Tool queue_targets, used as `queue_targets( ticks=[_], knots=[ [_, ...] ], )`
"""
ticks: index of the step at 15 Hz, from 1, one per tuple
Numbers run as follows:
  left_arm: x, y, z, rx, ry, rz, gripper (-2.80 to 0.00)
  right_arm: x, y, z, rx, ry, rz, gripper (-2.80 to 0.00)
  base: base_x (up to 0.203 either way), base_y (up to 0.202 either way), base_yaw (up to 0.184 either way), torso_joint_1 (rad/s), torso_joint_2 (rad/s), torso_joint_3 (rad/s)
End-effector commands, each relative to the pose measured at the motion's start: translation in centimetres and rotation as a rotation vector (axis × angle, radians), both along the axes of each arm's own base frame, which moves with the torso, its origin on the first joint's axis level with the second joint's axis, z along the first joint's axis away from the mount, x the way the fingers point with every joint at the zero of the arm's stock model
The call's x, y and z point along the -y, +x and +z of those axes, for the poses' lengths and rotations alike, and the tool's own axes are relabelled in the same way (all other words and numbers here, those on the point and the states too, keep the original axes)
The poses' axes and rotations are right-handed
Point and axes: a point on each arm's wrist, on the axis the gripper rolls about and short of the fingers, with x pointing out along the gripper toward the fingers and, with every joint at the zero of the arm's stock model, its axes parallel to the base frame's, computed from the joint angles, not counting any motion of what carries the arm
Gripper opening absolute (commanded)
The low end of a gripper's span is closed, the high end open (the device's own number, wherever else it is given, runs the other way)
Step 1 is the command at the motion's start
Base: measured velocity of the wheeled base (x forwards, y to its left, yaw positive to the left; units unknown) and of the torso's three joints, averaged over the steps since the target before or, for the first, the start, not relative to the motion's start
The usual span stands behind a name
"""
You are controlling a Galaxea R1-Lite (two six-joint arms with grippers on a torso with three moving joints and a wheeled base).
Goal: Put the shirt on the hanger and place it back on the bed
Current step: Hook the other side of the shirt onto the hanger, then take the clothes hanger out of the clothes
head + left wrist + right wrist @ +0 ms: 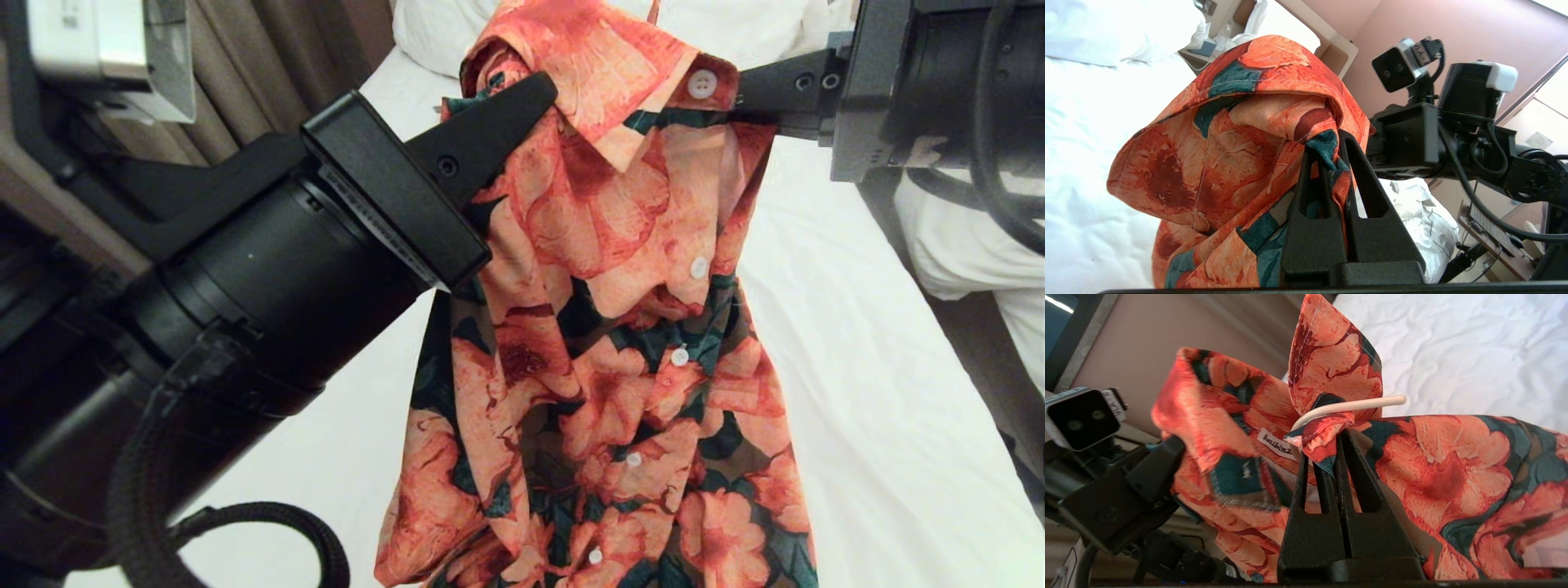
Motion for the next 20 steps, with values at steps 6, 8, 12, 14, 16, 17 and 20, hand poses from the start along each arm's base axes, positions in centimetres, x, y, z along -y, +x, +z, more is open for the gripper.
queue_targets(
  ticks=[6, 8, 12, 14, 16, 17, 20],
  knots=[
    [0.4, 0.1, -0.4, -0.007, 0.012, -0.01, -2.8, -0.5, 1.3, -1.6, -0.047, -0.034, -0.02, -2.8, 0.0, 0.0, 0.0, 0.0, 0.0, 0.0],
    [0.3, 0.0, -0.3, -0.005, 0.01, -0.01, -2.8, -0.1, 1.6, -1.9, -0.056, -0.042, -0.039, -2.8, 0.0, 0.0, 0.0, 0.0, 0.0, 0.0],
    [0.3, 0.0, -0.3, -0.004, 0.01, -0.01, -2.8, 0.6, 2.5, -3.2, -0.09, -0.077, -0.077, -2.8, 0.0, 0.0, 0.0, 0.0, 0.0, 0.0],
    [0.3, -0.1, -0.3, -0.004, 0.01, -0.014, -2.8, 0.4, 2.8, -3.9, -0.113, -0.093, -0.078, -2.8, 0.0, 0.0, 0.0, 0.0, 0.0, 0.0],
    [0.3, -0.1, -0.3, -0.005, 0.011, -0.014, -2.8, 0.2, 3.1, -4.2, -0.122, -0.101, -0.08, -2.8, 0.0, 0.0, 0.0, 0.0, 0.0, 0.0],
    [0.3, -0.1, -0.3, -0.004, 0.01, -0.014, -2.8, 0.1, 3.3, -4.4, -0.13, -0.108, -0.09, -2.8, 0.0, 0.0, 0.0, 0.0, 0.0, 0.0],
    [0.3, -0.1, -0.3, -0.004, 0.01, -0.015, -2.8, -0.3, 4.1, -6.2, -0.158, -0.166, -0.137, -2.8, 0.0, 0.0, 0.0, 0.0, 0.0, 0.0]
  ],
)
